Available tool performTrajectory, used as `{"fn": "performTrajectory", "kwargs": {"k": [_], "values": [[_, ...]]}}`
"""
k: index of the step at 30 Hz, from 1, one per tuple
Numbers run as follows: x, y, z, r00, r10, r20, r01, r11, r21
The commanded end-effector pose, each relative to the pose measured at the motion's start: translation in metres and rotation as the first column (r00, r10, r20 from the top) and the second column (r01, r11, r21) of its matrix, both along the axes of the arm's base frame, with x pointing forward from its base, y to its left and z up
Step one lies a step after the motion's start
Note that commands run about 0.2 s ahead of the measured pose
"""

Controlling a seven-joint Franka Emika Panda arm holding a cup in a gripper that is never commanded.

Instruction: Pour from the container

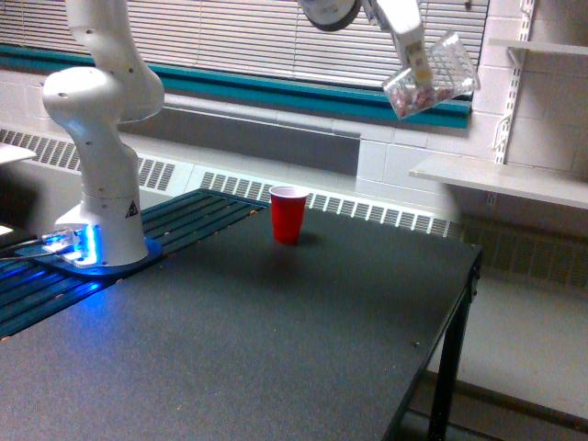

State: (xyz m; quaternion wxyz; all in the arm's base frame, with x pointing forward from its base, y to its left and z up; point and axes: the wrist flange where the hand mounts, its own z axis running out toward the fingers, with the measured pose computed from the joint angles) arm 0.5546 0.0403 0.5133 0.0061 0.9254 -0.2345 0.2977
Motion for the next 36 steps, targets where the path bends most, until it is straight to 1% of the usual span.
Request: {"fn": "performTrajectory", "kwargs": {"k": [1, 7, 13, 15, 24, 26, 32, 34, 36], "values": [[-0.011, 0.043, -0.014, 0.998, 0.062, -0.006, -0.063, 0.998, -0.012], [-0.027, 0.075, -0.032, 0.991, 0.133, -0.029, -0.134, 0.990, -0.034], [-0.046, 0.105, -0.048, 0.978, 0.205, -0.048, -0.208, 0.977, -0.057], [-0.054, 0.115, -0.053, 0.972, 0.228, -0.053, -0.231, 0.971, -0.059], [-0.089, 0.147, -0.066, 0.948, 0.311, -0.071, -0.316, 0.945, -0.085], [-0.098, 0.154, -0.068, 0.941, 0.330, -0.075, -0.336, 0.937, -0.094], [-0.125, 0.170, -0.076, 0.924, 0.372, -0.086, -0.380, 0.920, -0.101], [-0.136, 0.177, -0.080, 0.915, 0.392, -0.092, -0.401, 0.910, -0.106], [-0.145, 0.183, -0.083, 0.908, 0.407, -0.098, -0.416, 0.904, -0.104]]}}
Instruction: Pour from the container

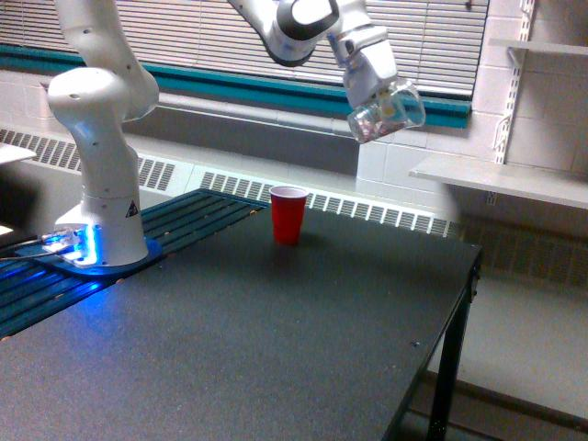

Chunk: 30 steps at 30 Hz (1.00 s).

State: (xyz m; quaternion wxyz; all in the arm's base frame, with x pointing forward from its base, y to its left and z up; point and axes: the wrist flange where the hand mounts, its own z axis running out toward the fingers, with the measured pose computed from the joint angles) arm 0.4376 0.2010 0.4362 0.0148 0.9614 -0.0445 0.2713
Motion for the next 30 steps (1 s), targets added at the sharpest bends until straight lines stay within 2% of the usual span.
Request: {"fn": "performTrajectory", "kwargs": {"k": [1, 13, 30], "values": [[-0.033, 0.026, -0.008, 0.998, 0.070, -0.004, -0.070, 0.998, -0.006], [-0.085, 0.051, -0.034, 0.988, 0.144, -0.050, -0.146, 0.989, -0.026], [-0.144, 0.060, -0.068, 0.976, 0.180, -0.125, -0.187, 0.981, -0.050]]}}
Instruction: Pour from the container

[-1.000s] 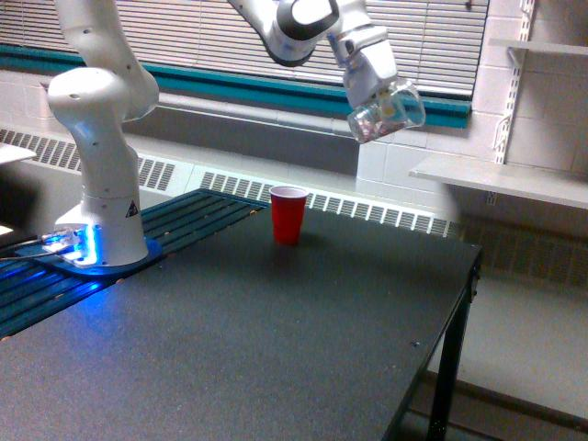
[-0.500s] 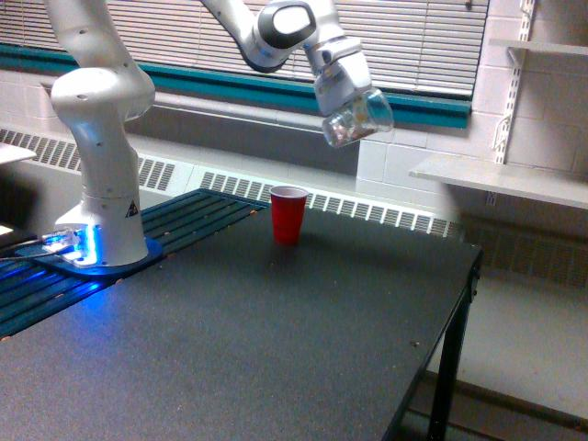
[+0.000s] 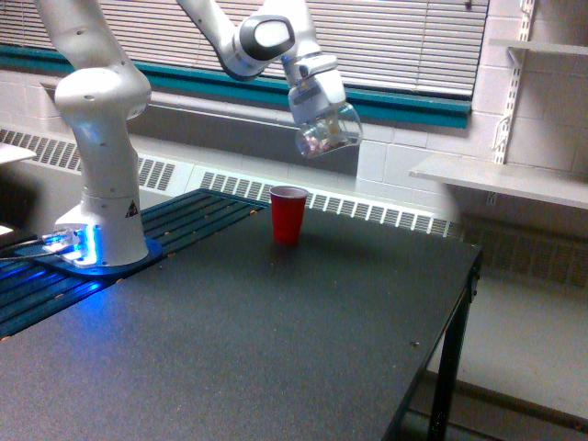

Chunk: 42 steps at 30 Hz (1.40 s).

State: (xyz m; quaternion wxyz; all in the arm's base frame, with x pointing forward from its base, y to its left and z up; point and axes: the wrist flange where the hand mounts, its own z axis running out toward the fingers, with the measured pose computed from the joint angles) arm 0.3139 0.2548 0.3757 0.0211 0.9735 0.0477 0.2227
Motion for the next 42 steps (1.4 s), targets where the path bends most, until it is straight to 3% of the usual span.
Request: {"fn": "performTrajectory", "kwargs": {"k": [1, 20, 29, 42], "values": [[-0.022, 0.006, -0.009, 1.000, 0.012, -0.020, -0.012, 1.000, -0.006], [-0.069, 0.013, -0.034, 0.995, 0.056, -0.081, -0.060, 0.997, -0.042], [-0.085, 0.010, -0.048, 0.992, 0.053, -0.115, -0.058, 0.997, -0.043], [-0.101, -0.006, -0.065, 0.985, 0.044, -0.168, -0.058, 0.995, -0.080]]}}
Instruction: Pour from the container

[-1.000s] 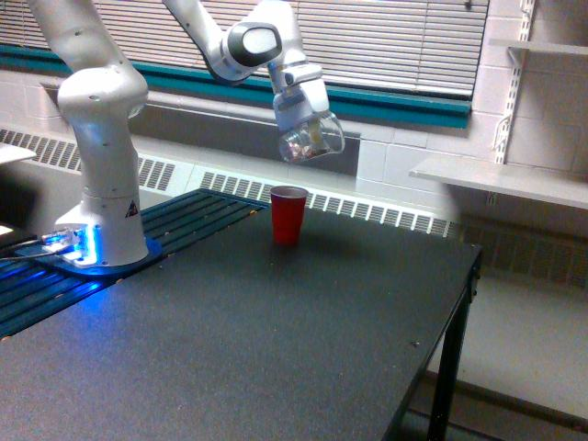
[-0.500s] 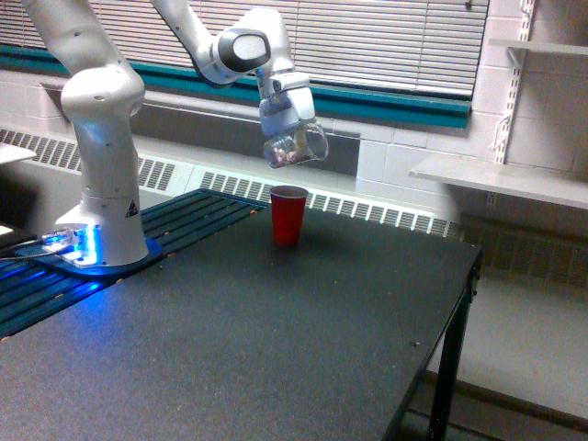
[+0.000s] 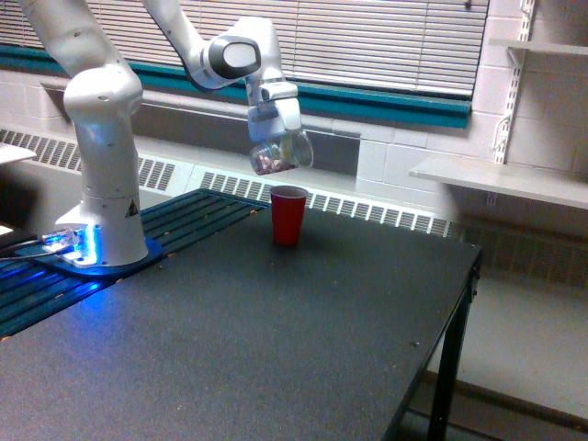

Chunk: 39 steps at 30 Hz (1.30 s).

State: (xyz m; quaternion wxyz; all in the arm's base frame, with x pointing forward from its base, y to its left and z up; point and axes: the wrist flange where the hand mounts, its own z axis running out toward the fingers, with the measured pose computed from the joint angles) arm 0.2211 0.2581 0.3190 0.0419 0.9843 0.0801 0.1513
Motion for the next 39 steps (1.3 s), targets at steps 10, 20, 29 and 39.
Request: {"fn": "performTrajectory", "kwargs": {"k": [10, 20, 29, 39], "values": [[-0.018, -0.015, -0.021, 0.997, 0.018, -0.073, -0.022, 0.998, -0.058], [-0.025, -0.012, -0.037, 0.991, 0.039, -0.131, -0.052, 0.994, -0.099], [-0.018, -0.011, -0.042, 0.988, 0.042, -0.145, -0.061, 0.990, -0.126], [-0.007, -0.003, -0.038, 0.987, 0.058, -0.148, -0.079, 0.987, -0.141]]}}
